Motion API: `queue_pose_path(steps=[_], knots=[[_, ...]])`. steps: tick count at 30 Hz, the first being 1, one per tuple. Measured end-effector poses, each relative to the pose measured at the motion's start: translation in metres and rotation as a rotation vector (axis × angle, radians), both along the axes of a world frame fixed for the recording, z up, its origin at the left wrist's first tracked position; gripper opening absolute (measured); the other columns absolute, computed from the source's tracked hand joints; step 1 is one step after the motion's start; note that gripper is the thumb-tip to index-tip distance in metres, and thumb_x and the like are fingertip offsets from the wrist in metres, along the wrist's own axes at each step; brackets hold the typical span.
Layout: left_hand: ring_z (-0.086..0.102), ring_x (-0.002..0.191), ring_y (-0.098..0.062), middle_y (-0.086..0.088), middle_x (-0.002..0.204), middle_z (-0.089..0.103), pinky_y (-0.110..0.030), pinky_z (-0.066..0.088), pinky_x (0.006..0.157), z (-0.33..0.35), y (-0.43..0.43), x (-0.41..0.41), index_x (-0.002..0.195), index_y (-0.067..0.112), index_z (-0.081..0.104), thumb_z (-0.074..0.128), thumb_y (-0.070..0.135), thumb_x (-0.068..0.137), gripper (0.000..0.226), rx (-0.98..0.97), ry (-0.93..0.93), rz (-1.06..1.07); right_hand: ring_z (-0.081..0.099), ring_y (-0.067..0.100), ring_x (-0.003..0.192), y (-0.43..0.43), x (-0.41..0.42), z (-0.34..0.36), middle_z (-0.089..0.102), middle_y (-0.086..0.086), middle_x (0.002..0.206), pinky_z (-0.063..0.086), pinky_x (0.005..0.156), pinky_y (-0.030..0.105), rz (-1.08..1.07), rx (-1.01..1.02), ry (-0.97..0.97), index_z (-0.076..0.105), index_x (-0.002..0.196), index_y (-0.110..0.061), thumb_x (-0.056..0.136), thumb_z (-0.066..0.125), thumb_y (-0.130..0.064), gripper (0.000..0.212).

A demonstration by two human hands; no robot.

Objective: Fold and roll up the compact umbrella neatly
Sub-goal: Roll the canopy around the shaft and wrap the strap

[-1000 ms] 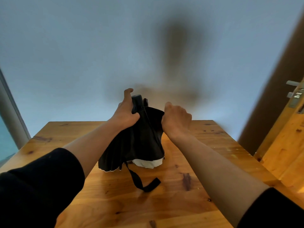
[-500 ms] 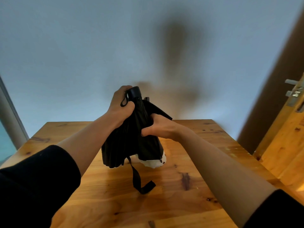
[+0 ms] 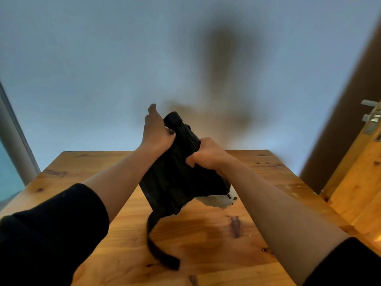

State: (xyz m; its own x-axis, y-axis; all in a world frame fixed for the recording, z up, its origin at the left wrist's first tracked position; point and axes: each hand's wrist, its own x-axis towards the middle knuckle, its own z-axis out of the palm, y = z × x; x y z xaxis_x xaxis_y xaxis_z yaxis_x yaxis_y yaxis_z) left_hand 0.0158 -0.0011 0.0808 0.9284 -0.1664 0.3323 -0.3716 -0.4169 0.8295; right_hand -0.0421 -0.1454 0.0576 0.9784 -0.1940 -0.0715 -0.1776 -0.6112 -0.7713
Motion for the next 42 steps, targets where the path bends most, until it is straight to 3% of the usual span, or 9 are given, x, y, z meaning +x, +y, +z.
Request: queue_pose_path(steps=[2, 5, 8, 14, 22, 28, 33, 37, 42], knots=[[0.036, 0.133, -0.025, -0.010, 0.143, 0.036, -0.033, 0.040, 0.102, -0.007, 0.001, -0.001, 0.150, 0.018, 0.026, 0.049, -0.015, 0.074, 0.086, 0.040, -0.222, 0.003, 0.069, 0.031, 0.086, -0.002, -0.001, 0.001, 0.068, 0.019, 0.101, 0.060, 0.082, 0.051, 0.000, -0.062, 0.033, 0.061, 0.104, -0.006, 0.066, 0.069, -0.004, 0.039], [0.042, 0.125, -0.015, 0.001, 0.130, 0.049, -0.025, 0.040, 0.098, -0.010, 0.000, -0.006, 0.122, 0.021, 0.062, 0.047, -0.019, 0.059, 0.077, 0.142, -0.480, -0.246, 0.066, 0.028, 0.081, -0.003, -0.001, 0.007, 0.065, 0.014, 0.095, 0.058, 0.072, 0.044, 0.049, -0.175, 0.071, 0.058, 0.106, -0.005, 0.064, 0.068, -0.004, 0.042], [0.058, 0.101, -0.017, 0.014, 0.095, 0.063, -0.032, 0.048, 0.087, -0.005, -0.002, -0.009, 0.103, 0.023, 0.068, 0.055, -0.004, 0.061, 0.051, 0.397, -0.431, -0.389, 0.055, 0.025, 0.070, -0.001, 0.000, 0.016, 0.056, 0.012, 0.083, 0.043, 0.060, 0.038, 0.124, -0.277, 0.106, 0.057, 0.095, -0.003, 0.065, 0.068, -0.003, 0.031], [0.058, 0.085, -0.017, 0.005, 0.086, 0.062, -0.035, 0.035, 0.084, 0.004, -0.008, -0.012, 0.101, 0.025, 0.055, 0.070, 0.030, 0.067, 0.037, 1.091, -0.341, -0.409, 0.062, 0.024, 0.070, -0.001, -0.003, 0.026, 0.062, 0.010, 0.078, 0.047, 0.060, 0.033, 0.187, -0.390, 0.229, 0.068, 0.097, 0.001, 0.065, 0.070, -0.006, 0.034], [0.055, 0.063, -0.019, 0.002, 0.065, 0.053, -0.030, 0.039, 0.059, 0.002, -0.004, -0.013, 0.066, 0.026, 0.048, 0.067, 0.028, 0.066, 0.019, 1.051, -0.378, -0.266, 0.072, 0.027, 0.087, -0.010, -0.004, 0.034, 0.073, 0.010, 0.097, 0.060, 0.083, 0.043, 0.212, -0.551, 0.263, 0.068, 0.105, -0.014, 0.063, 0.078, -0.024, 0.045], [0.056, 0.080, -0.023, 0.004, 0.076, 0.049, -0.033, 0.039, 0.066, -0.003, 0.006, -0.004, 0.100, 0.023, 0.056, 0.070, 0.026, 0.069, 0.033, 1.025, -0.291, -0.189, 0.067, 0.028, 0.088, -0.028, -0.008, 0.013, 0.070, 0.008, 0.096, 0.059, 0.081, 0.045, 0.149, -0.715, 0.205, 0.066, 0.105, -0.015, 0.065, 0.081, -0.018, 0.044], [0.058, 0.078, -0.021, -0.001, 0.077, 0.057, -0.037, 0.048, 0.073, -0.008, 0.004, 0.002, 0.075, 0.023, 0.052, 0.076, 0.034, 0.067, 0.028, 1.144, -0.097, -0.335, 0.065, 0.025, 0.084, -0.022, -0.007, 0.011, 0.067, 0.003, 0.091, 0.050, 0.066, 0.037, 0.158, -0.806, 0.116, 0.064, 0.104, -0.020, 0.069, 0.073, -0.020, 0.037], [0.059, 0.074, -0.015, 0.000, 0.082, 0.060, -0.028, 0.048, 0.066, -0.011, -0.002, 0.001, 0.086, 0.021, 0.056, 0.076, 0.030, 0.071, 0.027, 0.990, -0.009, -0.462, 0.064, 0.022, 0.081, -0.015, -0.005, 0.013, 0.066, 0.000, 0.087, 0.046, 0.061, 0.033, 0.162, -0.874, 0.053, 0.063, 0.103, -0.024, 0.069, 0.072, -0.021, 0.035], [0.043, 0.105, -0.019, 0.001, 0.106, 0.047, -0.037, 0.051, 0.082, -0.019, 0.004, 0.005, 0.081, 0.020, 0.055, 0.076, 0.037, 0.066, 0.030, 0.997, -0.107, -0.462, 0.063, 0.021, 0.080, -0.007, -0.007, 0.011, 0.064, -0.002, 0.086, 0.044, 0.061, 0.032, 0.193, -0.942, 0.016, 0.063, 0.103, -0.026, 0.070, 0.072, -0.022, 0.034]])
